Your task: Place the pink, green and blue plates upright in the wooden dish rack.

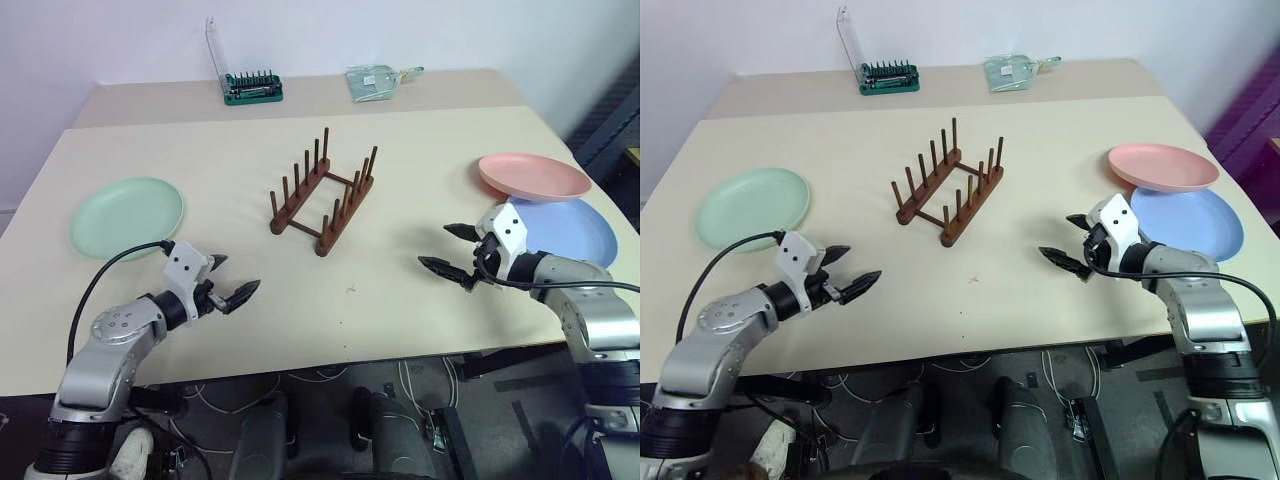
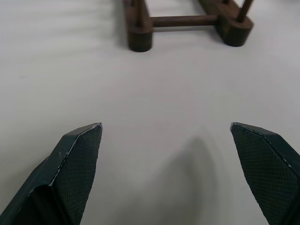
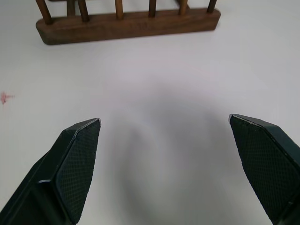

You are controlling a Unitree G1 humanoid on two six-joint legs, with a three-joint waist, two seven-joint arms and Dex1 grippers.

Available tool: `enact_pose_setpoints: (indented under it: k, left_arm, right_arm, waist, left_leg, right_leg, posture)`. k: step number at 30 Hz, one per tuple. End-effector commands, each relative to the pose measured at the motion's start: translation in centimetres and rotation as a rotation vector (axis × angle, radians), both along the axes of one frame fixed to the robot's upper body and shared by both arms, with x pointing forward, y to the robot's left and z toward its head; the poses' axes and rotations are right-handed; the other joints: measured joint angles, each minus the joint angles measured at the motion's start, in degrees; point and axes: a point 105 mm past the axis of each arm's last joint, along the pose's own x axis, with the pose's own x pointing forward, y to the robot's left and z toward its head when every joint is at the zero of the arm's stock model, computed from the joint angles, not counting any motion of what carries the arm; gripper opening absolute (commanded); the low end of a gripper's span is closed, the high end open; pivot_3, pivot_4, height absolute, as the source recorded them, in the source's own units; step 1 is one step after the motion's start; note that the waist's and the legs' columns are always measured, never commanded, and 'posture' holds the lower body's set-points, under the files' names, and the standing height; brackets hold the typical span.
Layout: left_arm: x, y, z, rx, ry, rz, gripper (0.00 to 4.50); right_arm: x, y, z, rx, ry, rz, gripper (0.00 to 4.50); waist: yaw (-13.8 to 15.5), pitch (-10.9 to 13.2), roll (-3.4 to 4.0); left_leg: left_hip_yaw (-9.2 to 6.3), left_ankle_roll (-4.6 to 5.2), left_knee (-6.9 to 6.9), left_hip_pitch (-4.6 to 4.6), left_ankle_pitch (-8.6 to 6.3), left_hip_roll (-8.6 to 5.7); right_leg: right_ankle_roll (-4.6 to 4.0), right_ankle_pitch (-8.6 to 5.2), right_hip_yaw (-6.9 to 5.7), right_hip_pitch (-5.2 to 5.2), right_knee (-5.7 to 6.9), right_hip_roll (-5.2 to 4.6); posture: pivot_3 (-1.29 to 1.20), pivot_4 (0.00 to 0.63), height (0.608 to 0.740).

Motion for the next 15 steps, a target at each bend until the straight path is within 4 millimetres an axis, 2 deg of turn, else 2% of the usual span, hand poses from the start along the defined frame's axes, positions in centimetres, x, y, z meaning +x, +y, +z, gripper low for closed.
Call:
enact_pose_setpoints:
  k: [1,8,11,15]
  left_arm:
    - [0.3,-0.6,1.2,0.008,-0.052,-0.019,4.50]
    - [0.0,-2.9,1.1,-0.006,-0.039,-0.107,4.50]
    - [0.1,-5.5,0.4,0.027,-0.030,-0.185,4.50]
    - [0.4,-7.6,-0.2,0.035,-0.026,-0.225,4.50]
  right_arm:
    - [0.2,-0.2,2.2,-0.012,-0.075,0.001,4.48]
    - [0.6,1.2,2.5,-0.003,-0.089,0.031,4.48]
    - [0.6,1.7,2.5,0.003,-0.087,0.046,4.48]
    - [0.5,2.6,2.4,0.012,-0.087,0.063,4.48]
  waist:
    - [0.00,0.00,0.00]
    - [0.10,0.00,0.00]
    - [0.13,0.00,0.00]
    - [0.06,0.00,-0.01]
  left_leg:
    - [0.00,0.00,0.00,0.00,0.00,0.00]
    - [0.00,0.00,0.00,0.00,0.00,0.00]
    - [0.00,0.01,0.01,0.01,0.01,-0.01]
    - [0.00,0.11,0.02,0.00,0.07,-0.02]
  right_leg:
    - [0.00,0.00,0.00,0.00,0.00,0.00]
    - [0.00,0.00,0.00,0.01,0.00,0.00]
    - [0.00,0.00,0.00,0.03,0.00,0.00]
    - [0.01,0.01,0.00,0.03,0.02,0.00]
  posture:
    - [0.00,0.150,0.730]
    - [0.00,0.150,0.730]
    - [0.00,0.150,0.730]
    - [0.00,0.150,0.730]
